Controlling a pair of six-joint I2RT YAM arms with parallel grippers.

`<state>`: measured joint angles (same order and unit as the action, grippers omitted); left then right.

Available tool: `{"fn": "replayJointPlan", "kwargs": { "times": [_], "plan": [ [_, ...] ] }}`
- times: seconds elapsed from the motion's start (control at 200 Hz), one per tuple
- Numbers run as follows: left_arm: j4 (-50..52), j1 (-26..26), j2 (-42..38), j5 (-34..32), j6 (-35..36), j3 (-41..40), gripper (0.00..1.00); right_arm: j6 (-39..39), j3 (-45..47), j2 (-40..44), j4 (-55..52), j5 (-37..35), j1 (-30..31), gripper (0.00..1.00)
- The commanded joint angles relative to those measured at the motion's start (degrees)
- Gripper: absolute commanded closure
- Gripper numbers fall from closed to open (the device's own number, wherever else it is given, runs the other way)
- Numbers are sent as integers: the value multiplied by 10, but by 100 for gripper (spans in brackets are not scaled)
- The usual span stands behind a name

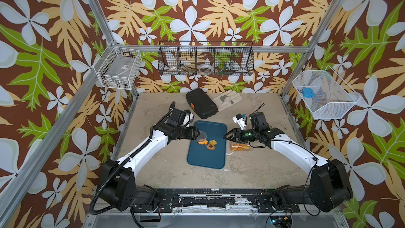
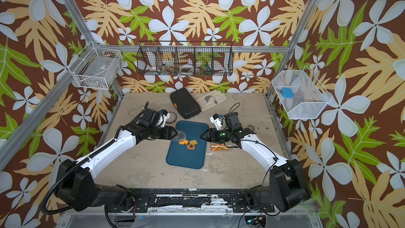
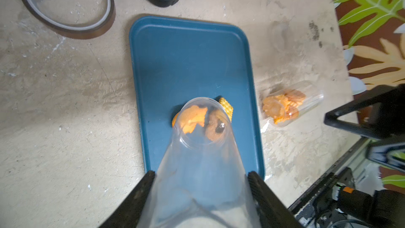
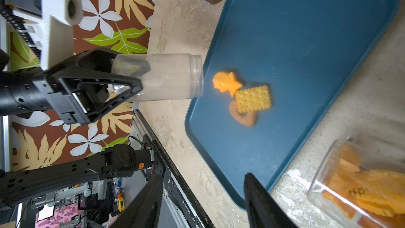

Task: Pour the cookies out of the jar
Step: Pour the cookies in the jar onto the tray, then place the jar at the center of the board.

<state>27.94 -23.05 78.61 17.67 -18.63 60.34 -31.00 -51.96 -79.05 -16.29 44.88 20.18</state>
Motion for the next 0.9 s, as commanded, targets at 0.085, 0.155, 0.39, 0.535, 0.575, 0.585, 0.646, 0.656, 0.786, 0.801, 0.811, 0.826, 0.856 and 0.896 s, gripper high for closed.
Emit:
{"fn": "replayJointPlan", "kwargs": {
  "times": [0.085,0.155,0.39,0.535,0.575,0.585,0.646,0.656,0.786,0.801,0.811,0.826,0.856,0.896],
  "plan": [
    [-92,47,-20,165,-86,-45,40,24,-23,9,-26,-9,-1,38],
    [-183,46,-26,243,-151,-88,39,15,-29,12,-9,25,-1,33],
    [-503,47,-40,376,-396,-207,39,6,-55,10,-8,64,-1,27],
    [-715,47,-36,403,-548,-268,39,10,-63,11,-25,61,-7,26],
    [-751,47,-33,408,-574,-279,39,6,-62,12,-21,63,-7,26],
    [-758,47,-32,408,-579,-280,39,5,-61,12,-20,63,-7,26],
    [-771,46,-33,412,-587,-285,39,-3,-58,11,-9,70,-7,26],
    [-770,46,-33,413,-587,-285,39,-6,-58,10,-6,72,-7,26],
    [-796,45,-34,420,-606,-293,39,-42,-44,11,46,107,-6,27],
    [-800,44,-33,420,-608,-295,39,-46,-43,10,51,111,-6,27],
    [-800,44,-33,420,-609,-295,39,-48,-43,10,55,114,-6,27],
    [-801,44,-34,421,-609,-296,39,-49,-44,11,58,116,-6,27],
    [-801,43,-35,421,-610,-297,39,-51,-45,12,60,119,-7,28],
    [-801,43,-36,421,-609,-299,39,-52,-47,13,67,128,-6,30]
  ]
}}
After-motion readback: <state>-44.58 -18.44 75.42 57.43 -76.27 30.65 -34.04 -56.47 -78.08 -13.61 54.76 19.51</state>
